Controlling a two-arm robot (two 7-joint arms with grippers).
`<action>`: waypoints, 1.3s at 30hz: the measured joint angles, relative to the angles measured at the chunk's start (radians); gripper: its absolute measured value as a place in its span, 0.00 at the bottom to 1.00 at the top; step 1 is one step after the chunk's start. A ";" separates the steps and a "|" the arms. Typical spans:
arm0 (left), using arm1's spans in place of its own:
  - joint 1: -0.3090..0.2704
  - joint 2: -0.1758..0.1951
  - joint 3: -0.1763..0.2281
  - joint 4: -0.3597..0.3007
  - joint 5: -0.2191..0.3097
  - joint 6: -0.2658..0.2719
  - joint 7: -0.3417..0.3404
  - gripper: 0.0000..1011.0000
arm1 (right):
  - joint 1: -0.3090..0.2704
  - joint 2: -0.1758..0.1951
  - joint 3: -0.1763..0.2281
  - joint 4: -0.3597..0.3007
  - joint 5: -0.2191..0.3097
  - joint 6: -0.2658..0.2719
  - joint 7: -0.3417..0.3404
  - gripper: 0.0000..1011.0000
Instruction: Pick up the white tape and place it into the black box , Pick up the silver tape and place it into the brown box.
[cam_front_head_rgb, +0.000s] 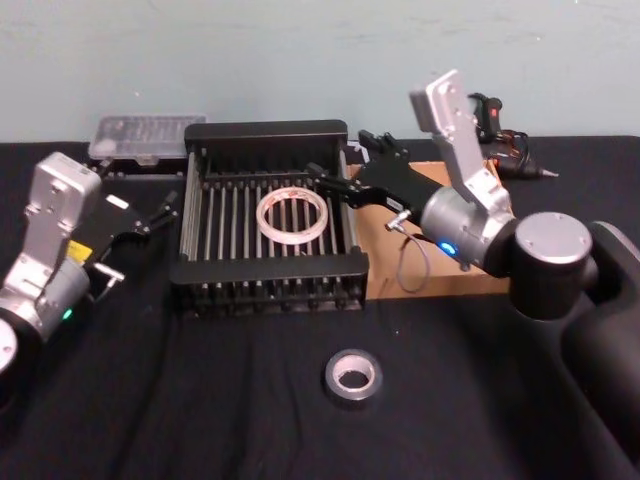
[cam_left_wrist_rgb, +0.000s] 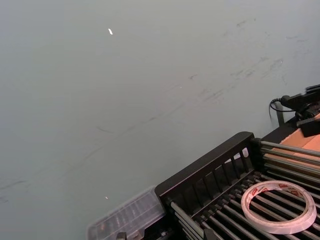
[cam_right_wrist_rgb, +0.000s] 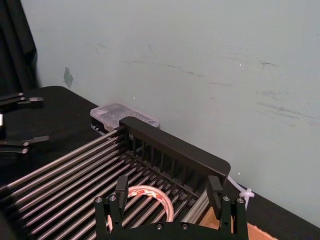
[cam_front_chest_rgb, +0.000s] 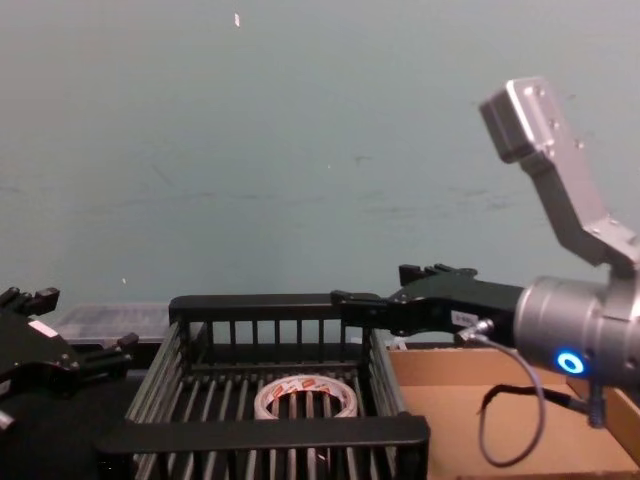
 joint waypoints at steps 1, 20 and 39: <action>0.000 0.000 0.000 0.000 0.000 0.000 0.000 0.99 | -0.009 0.007 0.001 -0.018 0.004 0.005 0.000 0.99; 0.000 0.000 0.000 0.000 0.000 0.000 0.000 0.99 | -0.170 0.120 0.029 -0.278 0.078 0.086 -0.017 0.99; 0.000 0.000 0.000 0.000 0.000 0.000 0.000 0.99 | -0.296 0.232 0.045 -0.464 0.140 0.164 -0.026 0.99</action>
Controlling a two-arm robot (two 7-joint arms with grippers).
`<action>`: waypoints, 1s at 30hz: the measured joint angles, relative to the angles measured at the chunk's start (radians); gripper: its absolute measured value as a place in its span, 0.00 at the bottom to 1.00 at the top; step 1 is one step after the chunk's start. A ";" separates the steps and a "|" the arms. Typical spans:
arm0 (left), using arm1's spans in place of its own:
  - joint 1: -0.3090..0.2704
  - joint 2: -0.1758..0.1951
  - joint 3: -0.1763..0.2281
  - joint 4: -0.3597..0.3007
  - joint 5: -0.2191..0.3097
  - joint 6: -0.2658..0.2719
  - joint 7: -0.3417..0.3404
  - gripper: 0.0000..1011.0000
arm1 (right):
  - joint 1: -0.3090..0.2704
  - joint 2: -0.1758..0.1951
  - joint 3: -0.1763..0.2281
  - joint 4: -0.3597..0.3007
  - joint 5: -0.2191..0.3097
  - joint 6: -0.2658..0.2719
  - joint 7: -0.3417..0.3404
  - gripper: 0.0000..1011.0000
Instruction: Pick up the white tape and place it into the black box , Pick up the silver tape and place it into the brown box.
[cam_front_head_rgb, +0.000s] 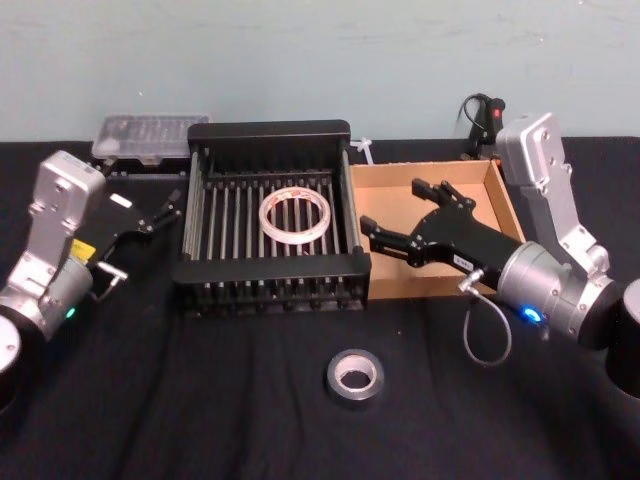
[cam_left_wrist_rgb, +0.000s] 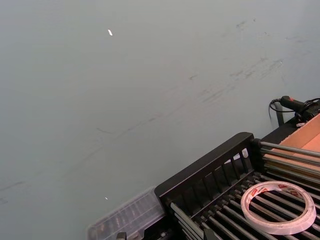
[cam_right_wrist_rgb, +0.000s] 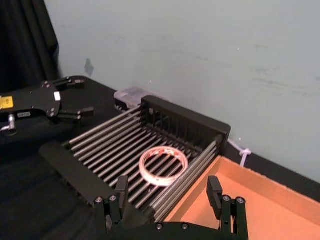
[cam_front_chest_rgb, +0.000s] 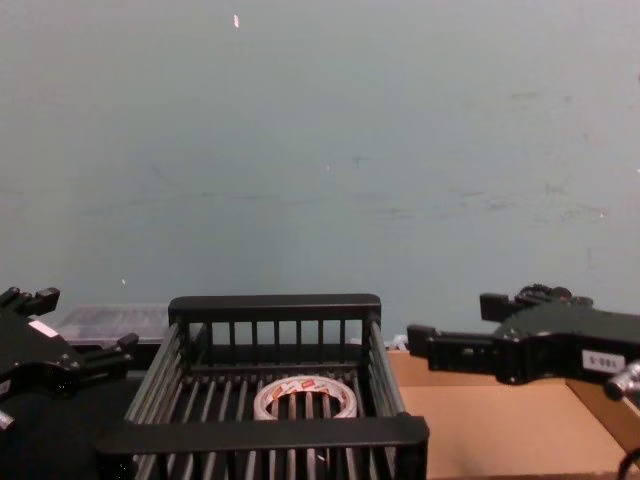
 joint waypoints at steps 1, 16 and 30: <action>0.000 0.000 0.000 0.000 0.000 0.000 0.000 0.99 | -0.001 0.003 -0.001 -0.002 0.003 0.005 0.001 0.99; 0.000 0.000 0.000 0.000 0.000 0.000 0.000 0.99 | -0.019 0.071 -0.025 -0.047 0.045 0.097 0.019 0.99; 0.000 0.000 0.000 0.000 0.000 0.000 0.000 0.99 | -0.039 0.125 -0.068 -0.083 0.050 0.159 0.027 0.99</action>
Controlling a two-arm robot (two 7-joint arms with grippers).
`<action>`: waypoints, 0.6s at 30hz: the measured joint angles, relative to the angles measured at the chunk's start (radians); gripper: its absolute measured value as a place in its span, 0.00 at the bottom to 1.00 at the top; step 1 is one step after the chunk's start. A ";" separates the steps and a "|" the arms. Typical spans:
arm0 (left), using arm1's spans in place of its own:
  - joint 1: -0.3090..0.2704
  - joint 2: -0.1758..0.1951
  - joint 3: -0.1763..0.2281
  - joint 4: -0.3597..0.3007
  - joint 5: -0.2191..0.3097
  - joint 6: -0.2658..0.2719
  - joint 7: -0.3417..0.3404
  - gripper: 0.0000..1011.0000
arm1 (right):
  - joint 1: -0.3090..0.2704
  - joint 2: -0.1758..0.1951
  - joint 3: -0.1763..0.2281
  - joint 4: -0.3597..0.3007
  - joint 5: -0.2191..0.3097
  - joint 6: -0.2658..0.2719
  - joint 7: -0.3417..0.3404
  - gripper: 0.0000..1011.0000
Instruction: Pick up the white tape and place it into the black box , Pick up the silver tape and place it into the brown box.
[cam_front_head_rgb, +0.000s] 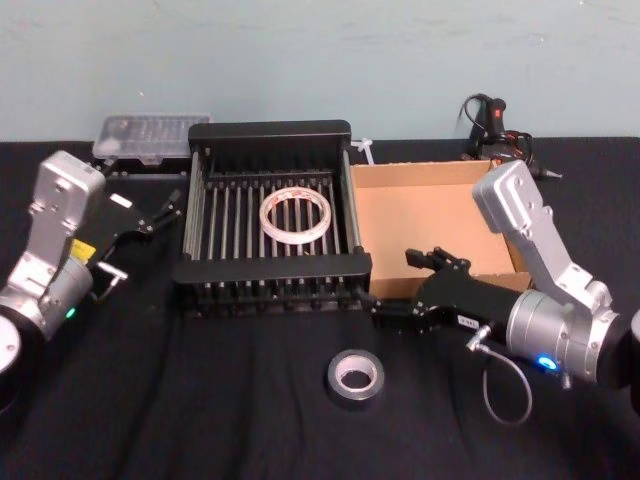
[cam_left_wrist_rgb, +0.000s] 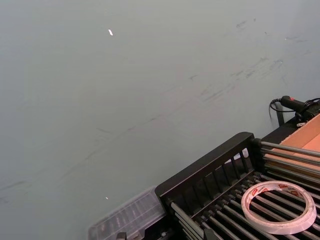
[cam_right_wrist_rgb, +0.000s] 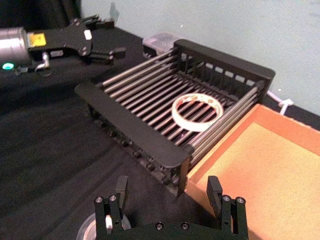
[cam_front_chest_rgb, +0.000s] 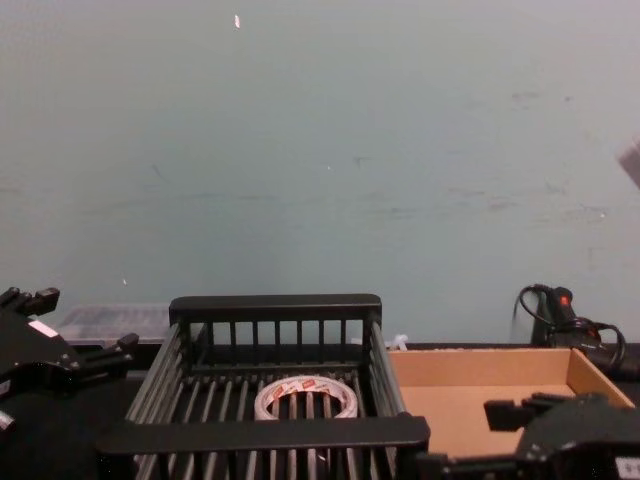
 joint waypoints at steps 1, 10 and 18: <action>0.000 0.000 0.000 0.000 0.000 0.000 0.000 0.99 | -0.001 0.003 -0.003 -0.002 -0.001 0.001 0.001 0.99; 0.000 0.000 0.000 0.000 0.000 0.000 0.000 0.99 | -0.003 0.026 -0.032 -0.012 -0.022 0.019 0.014 0.99; 0.000 0.000 0.000 0.000 0.000 0.000 0.000 0.99 | 0.002 0.031 -0.056 -0.002 -0.044 0.025 0.024 0.99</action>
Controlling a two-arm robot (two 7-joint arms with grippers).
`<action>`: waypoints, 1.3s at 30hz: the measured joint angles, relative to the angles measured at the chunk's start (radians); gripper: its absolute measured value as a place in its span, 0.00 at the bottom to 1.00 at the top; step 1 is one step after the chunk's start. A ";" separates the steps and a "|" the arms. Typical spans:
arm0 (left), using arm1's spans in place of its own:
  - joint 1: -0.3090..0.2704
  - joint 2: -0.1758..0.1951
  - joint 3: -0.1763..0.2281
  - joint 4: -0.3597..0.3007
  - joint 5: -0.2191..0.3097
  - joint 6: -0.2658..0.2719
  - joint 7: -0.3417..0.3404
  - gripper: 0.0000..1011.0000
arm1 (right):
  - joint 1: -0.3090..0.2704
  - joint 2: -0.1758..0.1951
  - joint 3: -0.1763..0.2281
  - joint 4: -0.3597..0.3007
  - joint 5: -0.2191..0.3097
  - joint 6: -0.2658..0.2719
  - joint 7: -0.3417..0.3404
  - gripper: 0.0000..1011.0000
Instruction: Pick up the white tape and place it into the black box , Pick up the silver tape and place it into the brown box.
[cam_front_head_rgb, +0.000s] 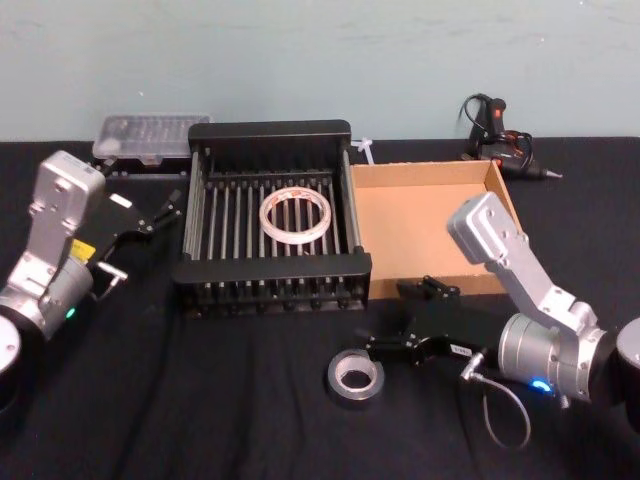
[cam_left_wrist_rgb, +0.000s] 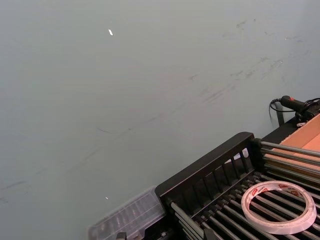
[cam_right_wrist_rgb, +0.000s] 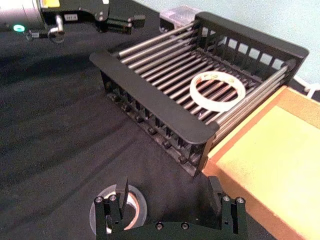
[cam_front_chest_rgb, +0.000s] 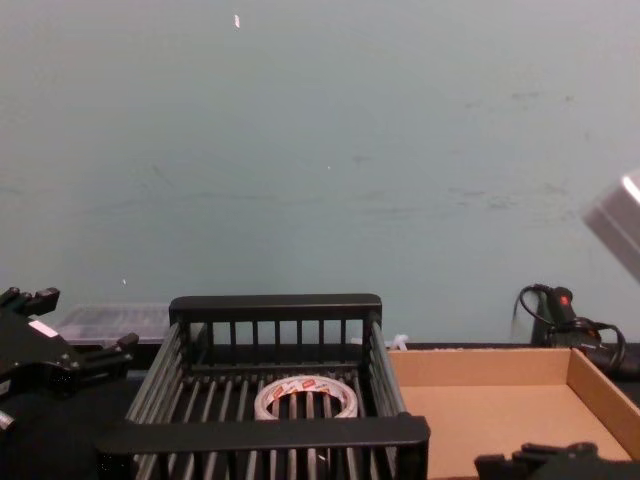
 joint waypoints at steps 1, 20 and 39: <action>0.000 0.000 0.000 0.000 0.000 0.000 0.000 0.99 | 0.001 0.000 -0.002 0.002 -0.002 0.001 0.001 0.99; 0.000 0.000 0.000 0.000 0.000 0.000 0.000 0.99 | 0.011 -0.018 -0.038 0.034 -0.050 0.026 0.016 0.99; 0.000 0.000 0.000 0.000 0.000 0.000 0.000 0.99 | 0.020 -0.044 -0.045 0.080 -0.067 0.035 0.031 0.99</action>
